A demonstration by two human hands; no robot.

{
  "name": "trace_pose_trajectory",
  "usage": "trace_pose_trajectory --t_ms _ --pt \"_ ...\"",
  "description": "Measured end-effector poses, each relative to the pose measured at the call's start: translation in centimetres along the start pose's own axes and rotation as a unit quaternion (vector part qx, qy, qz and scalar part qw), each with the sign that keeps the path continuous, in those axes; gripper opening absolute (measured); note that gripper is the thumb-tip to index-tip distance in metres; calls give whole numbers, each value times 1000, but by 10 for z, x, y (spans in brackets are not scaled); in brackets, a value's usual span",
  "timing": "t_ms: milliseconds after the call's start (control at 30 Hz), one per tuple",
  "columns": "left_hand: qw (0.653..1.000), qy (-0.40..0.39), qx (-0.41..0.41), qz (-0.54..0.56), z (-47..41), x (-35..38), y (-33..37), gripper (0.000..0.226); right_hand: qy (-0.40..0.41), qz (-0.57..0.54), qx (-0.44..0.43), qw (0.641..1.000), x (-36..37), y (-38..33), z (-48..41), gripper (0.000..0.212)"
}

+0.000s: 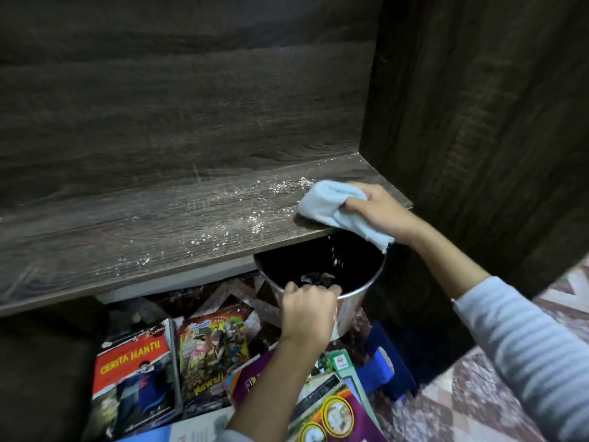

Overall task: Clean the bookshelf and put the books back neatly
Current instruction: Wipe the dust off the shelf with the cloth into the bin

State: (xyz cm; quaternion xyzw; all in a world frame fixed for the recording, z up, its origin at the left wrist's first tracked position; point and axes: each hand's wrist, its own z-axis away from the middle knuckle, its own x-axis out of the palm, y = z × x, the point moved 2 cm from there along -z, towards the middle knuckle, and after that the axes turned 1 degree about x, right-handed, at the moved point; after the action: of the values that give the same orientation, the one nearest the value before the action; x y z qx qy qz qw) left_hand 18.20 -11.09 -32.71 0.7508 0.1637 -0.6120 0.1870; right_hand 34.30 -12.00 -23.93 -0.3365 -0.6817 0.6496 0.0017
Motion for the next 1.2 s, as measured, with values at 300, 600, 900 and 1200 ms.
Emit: trace_pose_trajectory --t_ms 300,600,900,1200 --pt "1000 -16 -11 9 0 -2 -7 40 150 338 109 923 -38 20 -20 38" --pt "999 -23 25 -32 1 -9 -8 18 41 427 14 903 30 28 -11 53" --pt "998 -47 4 -48 9 -12 -16 25 -56 138 -70 986 26 -3 15 36" --pt "1000 -2 21 -2 12 -13 -19 18 128 520 113 837 -26 40 -23 44"
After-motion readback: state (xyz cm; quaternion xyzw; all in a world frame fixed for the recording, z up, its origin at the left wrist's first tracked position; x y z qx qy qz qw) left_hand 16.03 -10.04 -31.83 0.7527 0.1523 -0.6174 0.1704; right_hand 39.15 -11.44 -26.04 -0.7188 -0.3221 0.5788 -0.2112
